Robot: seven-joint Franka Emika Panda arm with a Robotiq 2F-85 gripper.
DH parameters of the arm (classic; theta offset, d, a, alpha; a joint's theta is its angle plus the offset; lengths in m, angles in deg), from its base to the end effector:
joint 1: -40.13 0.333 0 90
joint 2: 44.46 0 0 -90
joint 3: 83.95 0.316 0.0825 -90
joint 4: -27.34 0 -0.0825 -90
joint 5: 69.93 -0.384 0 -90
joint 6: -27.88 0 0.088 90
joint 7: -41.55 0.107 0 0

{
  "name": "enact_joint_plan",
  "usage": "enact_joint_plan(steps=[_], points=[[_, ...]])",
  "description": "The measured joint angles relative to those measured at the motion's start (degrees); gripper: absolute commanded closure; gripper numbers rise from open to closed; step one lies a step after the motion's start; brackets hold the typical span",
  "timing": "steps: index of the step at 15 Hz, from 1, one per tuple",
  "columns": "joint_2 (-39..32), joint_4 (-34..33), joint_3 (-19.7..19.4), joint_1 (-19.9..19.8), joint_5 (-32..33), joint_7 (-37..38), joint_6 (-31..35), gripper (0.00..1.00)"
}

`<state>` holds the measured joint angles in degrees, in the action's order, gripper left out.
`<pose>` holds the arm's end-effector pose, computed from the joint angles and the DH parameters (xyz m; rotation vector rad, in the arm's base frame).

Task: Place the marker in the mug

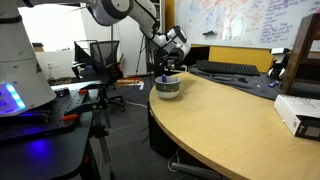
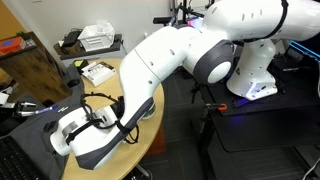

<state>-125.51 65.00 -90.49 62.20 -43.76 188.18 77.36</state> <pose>0.6289 0.1467 0.0899 0.7299 -1.6987 0.4901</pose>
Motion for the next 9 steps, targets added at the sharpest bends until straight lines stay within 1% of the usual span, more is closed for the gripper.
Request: enact_joint_plan(steps=[3,4,7,9], points=[[-0.16,-2.20,0.00,-0.36,-1.03,0.10,0.07,0.02],[-0.09,-3.16,0.01,-0.60,-1.38,0.09,0.07,0.00],[1.15,-5.88,0.29,-1.66,-2.44,-0.35,1.06,0.00],[2.72,-7.18,1.09,-2.89,-3.00,-2.59,2.35,0.00]])
